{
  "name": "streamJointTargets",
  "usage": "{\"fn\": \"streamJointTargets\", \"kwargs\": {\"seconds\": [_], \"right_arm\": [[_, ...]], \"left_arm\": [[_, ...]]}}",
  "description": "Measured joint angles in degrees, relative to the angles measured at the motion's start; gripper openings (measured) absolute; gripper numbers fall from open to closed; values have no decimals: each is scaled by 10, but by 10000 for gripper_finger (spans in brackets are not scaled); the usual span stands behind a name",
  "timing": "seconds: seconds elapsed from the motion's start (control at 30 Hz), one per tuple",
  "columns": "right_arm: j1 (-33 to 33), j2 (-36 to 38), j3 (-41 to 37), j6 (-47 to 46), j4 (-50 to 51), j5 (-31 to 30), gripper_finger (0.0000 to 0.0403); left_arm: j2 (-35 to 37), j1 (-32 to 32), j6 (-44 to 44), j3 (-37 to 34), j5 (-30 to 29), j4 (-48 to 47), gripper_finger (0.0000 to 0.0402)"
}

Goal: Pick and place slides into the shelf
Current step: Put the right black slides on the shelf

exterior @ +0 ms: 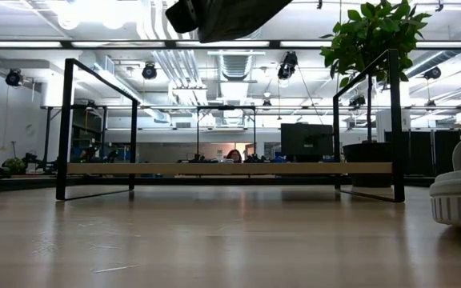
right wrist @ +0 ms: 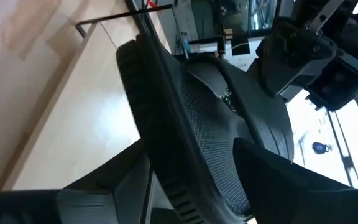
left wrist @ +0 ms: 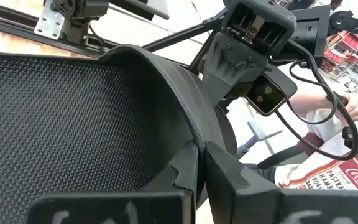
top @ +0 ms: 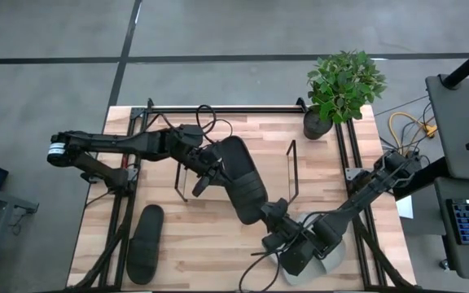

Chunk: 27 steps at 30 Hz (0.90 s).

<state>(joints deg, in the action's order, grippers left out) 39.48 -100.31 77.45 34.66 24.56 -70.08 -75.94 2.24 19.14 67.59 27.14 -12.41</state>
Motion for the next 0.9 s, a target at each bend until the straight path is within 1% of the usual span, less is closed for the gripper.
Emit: {"fn": "streamJointTargets", "kwargs": {"seconds": [0.1,0.3,0.4,0.53,0.7,0.77,0.83,0.9], "right_arm": [[1,0,0,8,0,0,194],[1,0,0,19,0,2,123],[1,0,0,18,2,5,97],[1,0,0,17,5,4,89],[1,0,0,11,5,-7,111],[1,0,0,10,5,-7,113],[1,0,0,12,5,-7,101],[1,0,0,14,5,-5,74]], "left_arm": [[0,0,0,0,0,0,0],[0,0,0,0,-3,1,0],[0,0,0,0,-9,3,0],[0,0,0,0,-27,7,0],[0,0,0,-1,-28,27,0],[0,0,0,-1,-28,29,0],[0,0,0,-1,-28,30,0],[0,0,0,-1,-31,32,0]]}}
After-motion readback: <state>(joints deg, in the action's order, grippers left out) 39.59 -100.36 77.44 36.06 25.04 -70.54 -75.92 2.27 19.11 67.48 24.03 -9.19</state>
